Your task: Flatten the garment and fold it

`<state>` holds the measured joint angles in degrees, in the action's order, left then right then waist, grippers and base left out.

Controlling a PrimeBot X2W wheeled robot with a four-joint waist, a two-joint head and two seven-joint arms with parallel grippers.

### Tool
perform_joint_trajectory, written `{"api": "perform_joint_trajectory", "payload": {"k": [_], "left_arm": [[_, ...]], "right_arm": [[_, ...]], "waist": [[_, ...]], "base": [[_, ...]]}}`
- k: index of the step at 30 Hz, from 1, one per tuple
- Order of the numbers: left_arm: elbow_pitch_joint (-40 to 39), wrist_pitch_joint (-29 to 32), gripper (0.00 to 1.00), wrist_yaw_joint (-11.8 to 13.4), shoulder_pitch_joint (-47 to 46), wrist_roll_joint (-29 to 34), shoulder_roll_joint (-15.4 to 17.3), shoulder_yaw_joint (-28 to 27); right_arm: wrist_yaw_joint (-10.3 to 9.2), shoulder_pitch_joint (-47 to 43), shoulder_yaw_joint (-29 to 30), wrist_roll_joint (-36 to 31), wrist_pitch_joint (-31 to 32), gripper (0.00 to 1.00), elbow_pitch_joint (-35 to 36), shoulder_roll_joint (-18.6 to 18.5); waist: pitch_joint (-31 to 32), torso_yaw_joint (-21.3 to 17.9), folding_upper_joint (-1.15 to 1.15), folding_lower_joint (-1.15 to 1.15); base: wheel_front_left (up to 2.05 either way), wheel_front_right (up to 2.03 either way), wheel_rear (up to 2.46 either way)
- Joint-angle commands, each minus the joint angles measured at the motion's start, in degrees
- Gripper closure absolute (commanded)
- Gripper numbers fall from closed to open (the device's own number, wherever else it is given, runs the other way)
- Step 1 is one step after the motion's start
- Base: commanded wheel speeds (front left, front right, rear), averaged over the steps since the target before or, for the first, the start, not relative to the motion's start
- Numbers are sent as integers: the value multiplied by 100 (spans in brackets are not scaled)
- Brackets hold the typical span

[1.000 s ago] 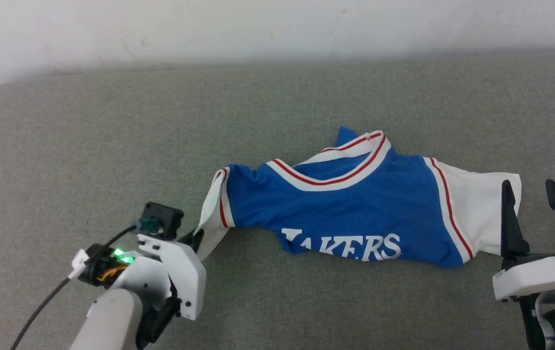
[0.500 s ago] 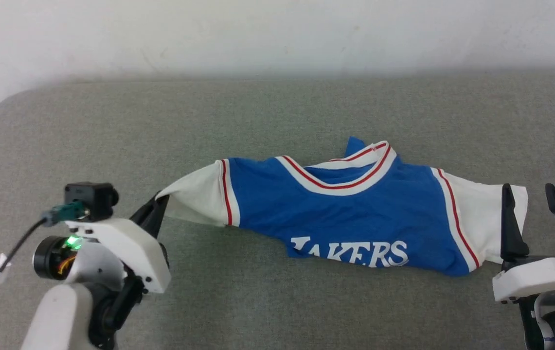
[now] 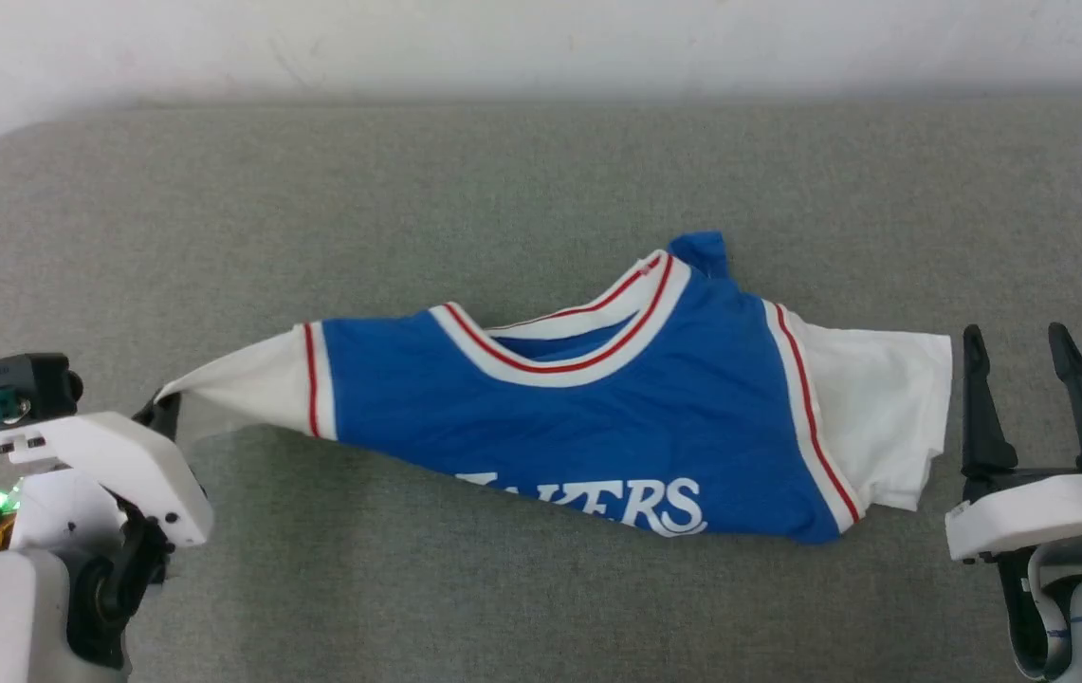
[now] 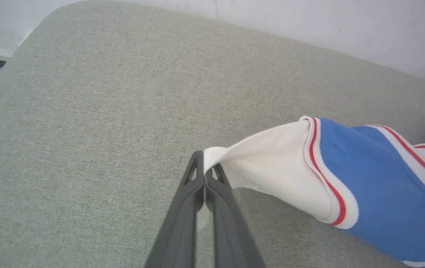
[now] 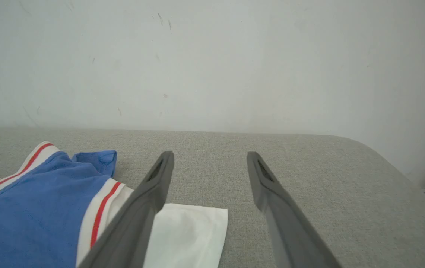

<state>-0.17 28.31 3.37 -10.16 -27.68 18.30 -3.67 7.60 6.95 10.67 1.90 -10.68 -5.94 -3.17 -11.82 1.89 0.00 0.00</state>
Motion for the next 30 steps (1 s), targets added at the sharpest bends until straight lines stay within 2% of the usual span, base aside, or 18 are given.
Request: {"api": "perform_joint_trajectory", "payload": {"k": [1,6,7,8,13,18,25,28,30], "left_arm": [[155,3,100,87,-144,153,74,5],[731,-28,100,231,-375,311,38,115],[850,-50,55,243,-405,342,42,137],[958,-97,0,263,-434,375,45,145],[1348,-524,0,382,-579,485,-7,119],[1348,-1392,0,376,-595,552,-94,39],[967,-3242,0,5,-247,690,-340,146],[854,-4001,0,-137,-5,839,-478,302],[758,-4232,0,-213,134,965,-556,379]], "right_arm": [[-11,93,-17,-31,-23,0,19,13],[-11,162,-38,-39,-47,0,3,15],[-11,165,-40,-42,-50,0,-6,15],[-11,169,-46,-47,-52,0,-15,16],[-11,175,-35,-66,-48,0,-74,17],[-11,124,10,-83,51,0,-117,-14],[-11,-28,38,7,496,0,-166,-214],[-11,-75,30,99,932,0,-175,-392],[-11,-78,40,212,1304,0,-173,-524]], "waist": [[-181,-62,0,0],[-352,-82,0,0],[-365,-78,0,0],[-377,-76,0,0],[-323,7,0,0],[-110,155,0,0],[277,408,0,0],[404,546,0,0],[452,646,0,0]], "base": [[0,0,0],[0,0,0],[0,0,0],[0,0,0],[0,0,0],[0,0,0],[0,0,0],[0,0,0],[0,0,0]]}}
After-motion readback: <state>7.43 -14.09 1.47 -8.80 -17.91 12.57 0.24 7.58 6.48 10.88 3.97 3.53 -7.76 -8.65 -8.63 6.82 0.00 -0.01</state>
